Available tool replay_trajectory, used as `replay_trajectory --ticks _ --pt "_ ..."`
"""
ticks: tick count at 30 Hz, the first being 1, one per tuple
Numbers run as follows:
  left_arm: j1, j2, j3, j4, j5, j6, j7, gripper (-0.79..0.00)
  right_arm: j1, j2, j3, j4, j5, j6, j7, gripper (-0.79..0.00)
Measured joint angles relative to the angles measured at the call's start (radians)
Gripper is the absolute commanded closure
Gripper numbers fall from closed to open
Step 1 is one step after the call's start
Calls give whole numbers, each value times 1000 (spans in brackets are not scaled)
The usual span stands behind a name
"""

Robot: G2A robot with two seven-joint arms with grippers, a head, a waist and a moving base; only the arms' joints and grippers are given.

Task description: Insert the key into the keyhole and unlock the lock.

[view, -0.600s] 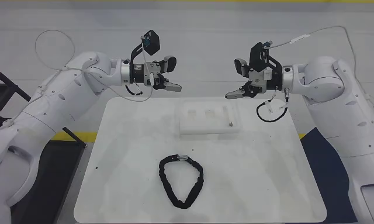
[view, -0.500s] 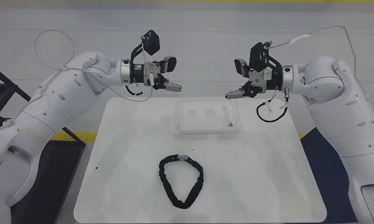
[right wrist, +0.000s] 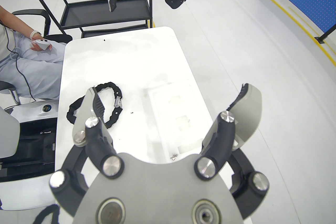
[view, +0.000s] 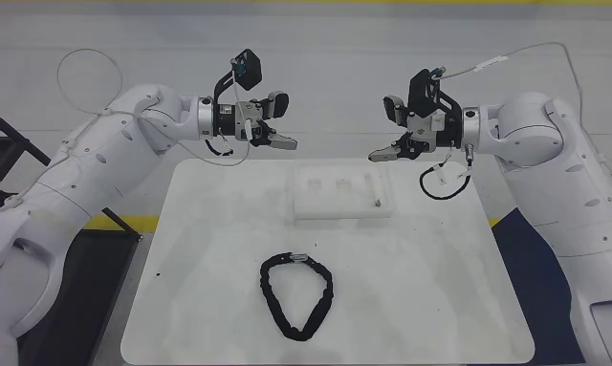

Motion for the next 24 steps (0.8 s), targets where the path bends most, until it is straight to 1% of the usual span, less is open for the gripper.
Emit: replay_trajectory --ticks 5,9,17,24 --pt "0 0 0 0 0 0 0 -785 -3 0 0 0 -3 4 -4 -785" --pt "0 0 0 0 0 0 0 -785 -23 1 -1 12 -34 46 -37 -785" --pt "0 0 0 0 0 0 0 -785 -12 -9 -54 124 -36 80 3 -785" --pt "0 0 0 0 0 0 0 -785 -18 -22 -102 174 -94 158 9 -785"
